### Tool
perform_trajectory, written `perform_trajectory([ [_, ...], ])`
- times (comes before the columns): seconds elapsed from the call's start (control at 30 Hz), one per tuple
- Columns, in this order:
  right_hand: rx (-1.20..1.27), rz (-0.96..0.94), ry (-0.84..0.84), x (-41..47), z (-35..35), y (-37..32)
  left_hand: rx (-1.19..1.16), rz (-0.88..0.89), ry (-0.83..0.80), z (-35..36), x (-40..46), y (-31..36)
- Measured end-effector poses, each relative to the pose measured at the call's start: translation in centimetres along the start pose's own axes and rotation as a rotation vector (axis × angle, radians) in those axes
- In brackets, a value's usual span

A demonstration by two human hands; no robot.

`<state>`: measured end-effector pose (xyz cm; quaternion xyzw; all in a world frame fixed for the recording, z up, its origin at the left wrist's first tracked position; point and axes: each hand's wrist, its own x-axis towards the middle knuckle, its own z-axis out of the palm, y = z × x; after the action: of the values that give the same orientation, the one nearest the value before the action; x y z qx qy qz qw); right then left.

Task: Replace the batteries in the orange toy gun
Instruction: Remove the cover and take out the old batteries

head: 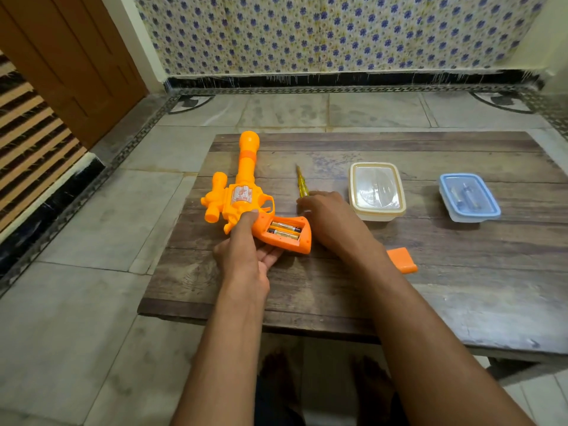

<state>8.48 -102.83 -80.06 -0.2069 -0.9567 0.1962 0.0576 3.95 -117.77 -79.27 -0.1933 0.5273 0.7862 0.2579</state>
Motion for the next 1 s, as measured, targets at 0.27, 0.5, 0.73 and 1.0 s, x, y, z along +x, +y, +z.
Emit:
perform_trajectory([
  [0.27, -0.09, 0.051, 0.181, -1.5, -1.0, -1.1, -0.012, 0.0, 0.012, 0.2, -0.4, 0.1],
  [0.5, 0.064, -0.017, 0.329, -2.5, -1.4, -0.7, -0.004, -0.012, 0.017, 0.2, -0.4, 0.3],
  [0.73, 0.249, -0.139, 0.717, -4.4, -3.5, -1.0, 0.014, -0.029, -0.02, 0.8, -1.0, 0.1],
  [1.0, 0.38, -0.3, 0.69, -6.1, -3.6, -1.3, 0.046, -0.035, -0.023, 0.7, -0.7, -0.1],
])
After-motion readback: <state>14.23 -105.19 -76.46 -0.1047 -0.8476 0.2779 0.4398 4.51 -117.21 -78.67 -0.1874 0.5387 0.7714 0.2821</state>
